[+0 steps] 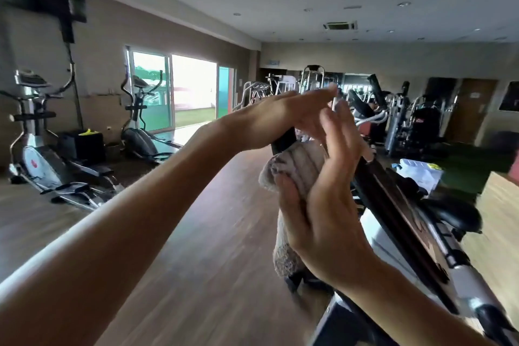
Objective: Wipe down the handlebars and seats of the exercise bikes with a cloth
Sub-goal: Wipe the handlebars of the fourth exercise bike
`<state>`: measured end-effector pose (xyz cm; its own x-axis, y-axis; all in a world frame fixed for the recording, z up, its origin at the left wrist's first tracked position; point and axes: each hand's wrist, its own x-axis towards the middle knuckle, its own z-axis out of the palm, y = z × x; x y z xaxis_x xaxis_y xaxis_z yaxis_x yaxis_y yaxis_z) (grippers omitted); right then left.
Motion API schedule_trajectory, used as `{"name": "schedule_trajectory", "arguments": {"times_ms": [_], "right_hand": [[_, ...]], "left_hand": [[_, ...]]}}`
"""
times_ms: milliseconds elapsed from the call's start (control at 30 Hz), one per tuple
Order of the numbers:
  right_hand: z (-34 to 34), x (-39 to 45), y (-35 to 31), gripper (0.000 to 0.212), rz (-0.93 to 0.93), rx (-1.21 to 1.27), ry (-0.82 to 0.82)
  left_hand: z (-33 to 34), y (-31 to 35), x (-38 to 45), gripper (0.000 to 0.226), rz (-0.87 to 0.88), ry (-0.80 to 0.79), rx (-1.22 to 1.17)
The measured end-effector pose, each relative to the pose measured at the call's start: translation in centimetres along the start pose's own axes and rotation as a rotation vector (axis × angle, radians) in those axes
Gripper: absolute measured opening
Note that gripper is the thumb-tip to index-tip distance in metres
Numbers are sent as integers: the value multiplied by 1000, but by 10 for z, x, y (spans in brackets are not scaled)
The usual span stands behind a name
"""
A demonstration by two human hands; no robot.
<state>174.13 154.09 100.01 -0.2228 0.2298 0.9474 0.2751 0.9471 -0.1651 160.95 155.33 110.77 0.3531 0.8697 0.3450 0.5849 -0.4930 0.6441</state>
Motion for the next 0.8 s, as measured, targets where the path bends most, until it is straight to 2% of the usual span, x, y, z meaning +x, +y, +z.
{"name": "schedule_trajectory", "arguments": {"times_ms": [67,100,167,233,333,400,467,600,800], "right_hand": [[-2,1,1,66,-16,-43,13],[-3,2,2,66,-22,-96,2],[-4,3,2,68,-26,-215,-25],[-4,2,-2,68,11,-331,-28],[8,-3,-14,66,89,-495,26],[24,-2,-20,67,116,-603,107],[43,6,-25,70,152,-733,189],[66,17,-32,75,169,-953,292],[70,-8,-30,77,153,-1104,309]], "left_hand": [[1,3,2,60,54,-38,-56],[0,3,3,62,88,-119,-70],[-3,4,3,82,193,-245,-161],[-5,-7,7,76,215,-197,-225],[-13,-29,11,89,372,-355,-372],[-15,-28,14,87,349,-384,-471],[-17,-30,14,87,326,-480,-602],[-22,-49,29,99,440,-717,-667],[-27,-51,33,105,408,-771,-677]]}}
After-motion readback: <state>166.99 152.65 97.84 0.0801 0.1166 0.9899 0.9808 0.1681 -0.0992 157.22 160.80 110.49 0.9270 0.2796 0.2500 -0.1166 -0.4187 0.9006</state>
